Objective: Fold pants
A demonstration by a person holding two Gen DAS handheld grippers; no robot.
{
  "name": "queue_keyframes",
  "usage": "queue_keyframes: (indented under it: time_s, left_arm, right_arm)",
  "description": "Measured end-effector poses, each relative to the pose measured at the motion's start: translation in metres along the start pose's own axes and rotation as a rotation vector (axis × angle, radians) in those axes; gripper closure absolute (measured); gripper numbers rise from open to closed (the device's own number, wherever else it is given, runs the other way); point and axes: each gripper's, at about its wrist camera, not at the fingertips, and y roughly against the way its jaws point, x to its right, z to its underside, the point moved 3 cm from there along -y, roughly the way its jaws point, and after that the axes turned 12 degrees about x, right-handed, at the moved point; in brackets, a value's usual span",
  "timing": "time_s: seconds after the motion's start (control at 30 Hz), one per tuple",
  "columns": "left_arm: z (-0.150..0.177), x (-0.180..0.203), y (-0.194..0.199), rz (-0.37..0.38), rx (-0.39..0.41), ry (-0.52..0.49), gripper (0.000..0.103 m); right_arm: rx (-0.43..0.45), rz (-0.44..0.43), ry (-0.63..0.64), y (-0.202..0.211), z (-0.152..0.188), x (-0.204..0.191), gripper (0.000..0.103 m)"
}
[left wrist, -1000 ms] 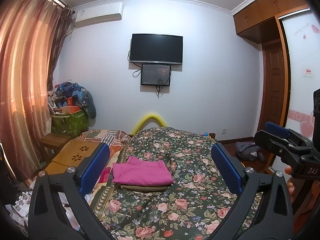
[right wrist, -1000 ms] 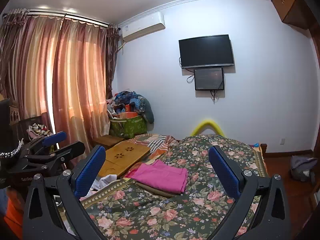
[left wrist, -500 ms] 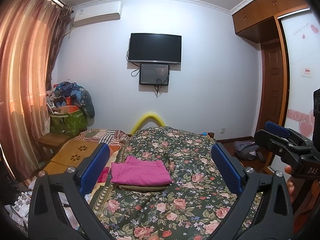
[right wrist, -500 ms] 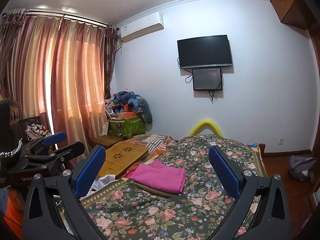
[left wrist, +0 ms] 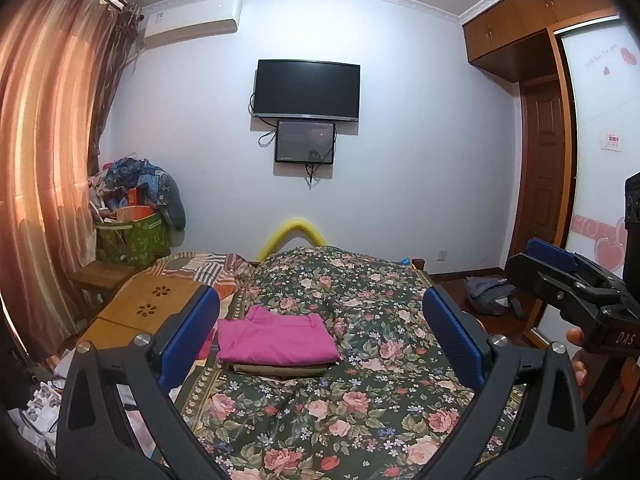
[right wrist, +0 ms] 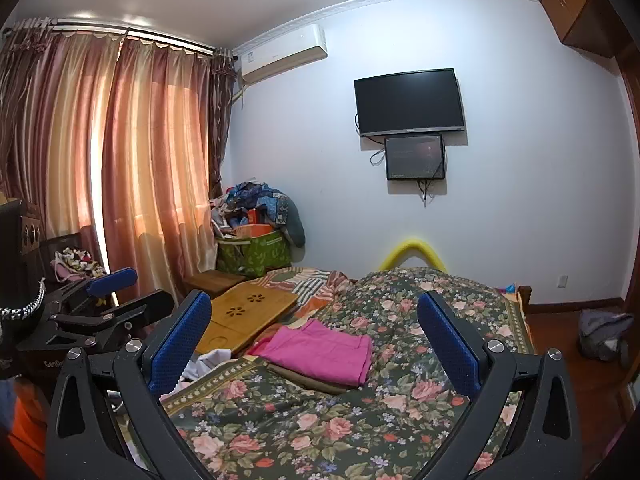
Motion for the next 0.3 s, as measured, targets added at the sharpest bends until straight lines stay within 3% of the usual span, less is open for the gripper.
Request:
queue_keyframes:
  time_s: [0.3]
  left_arm:
    - [0.0023, 0.0026, 0.0001, 0.016, -0.006, -0.004, 0.000]
  right_arm:
    - [-0.002, 0.002, 0.000, -0.0004, -0.0004, -0.0005, 0.000]
